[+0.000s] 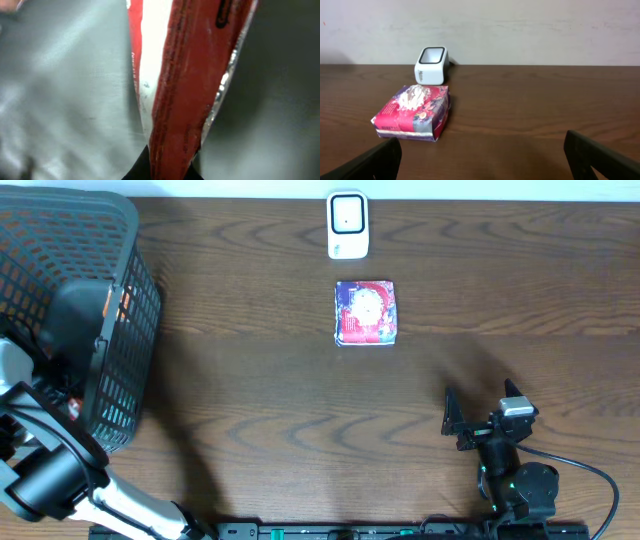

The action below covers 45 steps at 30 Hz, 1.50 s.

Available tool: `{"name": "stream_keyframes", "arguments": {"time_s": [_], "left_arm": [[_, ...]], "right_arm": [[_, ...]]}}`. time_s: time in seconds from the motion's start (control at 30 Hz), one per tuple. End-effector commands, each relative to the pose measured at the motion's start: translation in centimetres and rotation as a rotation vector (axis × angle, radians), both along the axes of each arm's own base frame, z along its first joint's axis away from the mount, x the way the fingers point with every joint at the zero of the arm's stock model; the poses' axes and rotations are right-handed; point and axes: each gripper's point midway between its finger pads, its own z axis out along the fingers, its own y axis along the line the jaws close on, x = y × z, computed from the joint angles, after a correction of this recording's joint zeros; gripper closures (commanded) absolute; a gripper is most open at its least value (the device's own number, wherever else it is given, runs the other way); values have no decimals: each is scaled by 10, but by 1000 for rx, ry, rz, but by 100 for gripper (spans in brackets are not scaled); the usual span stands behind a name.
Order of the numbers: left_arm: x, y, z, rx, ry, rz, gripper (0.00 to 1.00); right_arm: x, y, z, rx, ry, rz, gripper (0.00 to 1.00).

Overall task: Scan the item barcode
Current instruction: 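Carry the red wrapped bar and place it beside the snack box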

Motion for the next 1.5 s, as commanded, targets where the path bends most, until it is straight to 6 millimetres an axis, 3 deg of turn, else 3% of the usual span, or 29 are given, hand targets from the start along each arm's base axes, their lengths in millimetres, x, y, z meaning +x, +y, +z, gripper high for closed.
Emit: {"name": "stream_keyframes", "arguments": {"time_s": [0.0, 0.13, 0.33, 0.43, 0.47, 0.53, 0.57, 0.6, 0.73, 0.87, 0.9, 1.1, 1.23, 1.37, 1.47], "left_arm": [[54, -12, 95, 52, -335, -83, 93], [94, -44, 208, 164, -708, -241, 93], [105, -115, 365, 319, -1169, -371, 93], [98, -164, 419, 325, -1344, -449, 93], [93, -199, 440, 273, -1430, -493, 93], [91, -234, 447, 196, -1469, -546, 93], [92, -252, 446, 155, -1471, -582, 93], [96, -286, 435, 71, -1446, -652, 92], [109, -351, 394, -97, -1332, -778, 93], [131, -409, 340, -222, -1195, -877, 92], [140, -428, 315, -254, -1134, -902, 93], [175, -459, 208, -183, -885, -876, 93], [183, -480, 139, -207, -734, -804, 93], [181, -495, 89, -203, -633, -805, 92], [178, -494, 63, -158, -574, -803, 83]], "right_arm": [[0, -2, -2, -12, 3, -8, 1], [0, -2, -2, -12, 3, -8, 1], [0, -2, -2, -12, 3, -8, 1], [0, -2, -2, -12, 3, -8, 1], [0, -2, -2, -12, 3, -8, 1], [0, -2, -2, -12, 3, -8, 1], [0, -2, -2, -12, 3, -8, 1], [0, -2, -2, -12, 3, -8, 1], [0, -2, -2, -12, 3, -8, 1], [0, -2, -2, -12, 3, -8, 1], [0, -2, -2, -12, 3, -8, 1], [0, -2, -2, -12, 3, -8, 1], [0, -2, -2, -12, 3, -8, 1], [0, -2, -2, -12, 3, -8, 1], [0, -2, -2, -12, 3, -8, 1]]}}
